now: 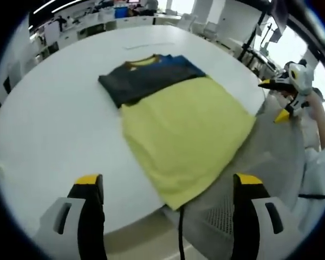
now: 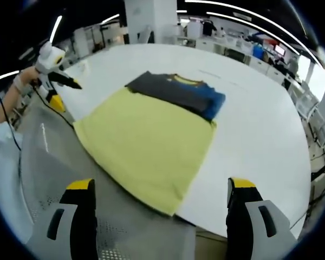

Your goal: Fold the garment on the visible template until the final outline fits inside the template.

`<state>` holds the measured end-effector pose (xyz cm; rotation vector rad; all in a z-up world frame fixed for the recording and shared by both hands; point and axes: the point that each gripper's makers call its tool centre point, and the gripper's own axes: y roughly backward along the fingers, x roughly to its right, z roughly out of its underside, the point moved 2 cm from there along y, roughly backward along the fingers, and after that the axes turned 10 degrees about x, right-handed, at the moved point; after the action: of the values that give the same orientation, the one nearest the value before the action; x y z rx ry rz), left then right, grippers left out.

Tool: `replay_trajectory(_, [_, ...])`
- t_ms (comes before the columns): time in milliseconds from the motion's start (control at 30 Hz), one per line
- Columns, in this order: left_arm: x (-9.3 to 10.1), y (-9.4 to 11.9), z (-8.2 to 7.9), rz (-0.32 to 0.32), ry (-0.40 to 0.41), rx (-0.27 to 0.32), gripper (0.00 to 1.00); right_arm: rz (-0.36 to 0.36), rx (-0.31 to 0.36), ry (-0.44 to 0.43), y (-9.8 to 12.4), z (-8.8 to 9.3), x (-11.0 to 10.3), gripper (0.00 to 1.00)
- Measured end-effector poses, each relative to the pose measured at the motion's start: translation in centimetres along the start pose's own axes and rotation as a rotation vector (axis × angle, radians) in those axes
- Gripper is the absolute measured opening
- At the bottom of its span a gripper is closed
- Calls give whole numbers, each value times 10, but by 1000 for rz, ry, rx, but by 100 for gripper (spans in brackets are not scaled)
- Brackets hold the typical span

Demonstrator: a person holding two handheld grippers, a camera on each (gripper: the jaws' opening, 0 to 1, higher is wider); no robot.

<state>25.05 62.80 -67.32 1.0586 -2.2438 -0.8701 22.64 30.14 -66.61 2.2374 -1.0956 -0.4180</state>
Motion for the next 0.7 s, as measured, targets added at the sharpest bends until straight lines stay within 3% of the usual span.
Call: replay_trajectory(700, [12, -8, 20, 59, 51, -61, 92, -25, -66, -41, -6, 24, -3, 100])
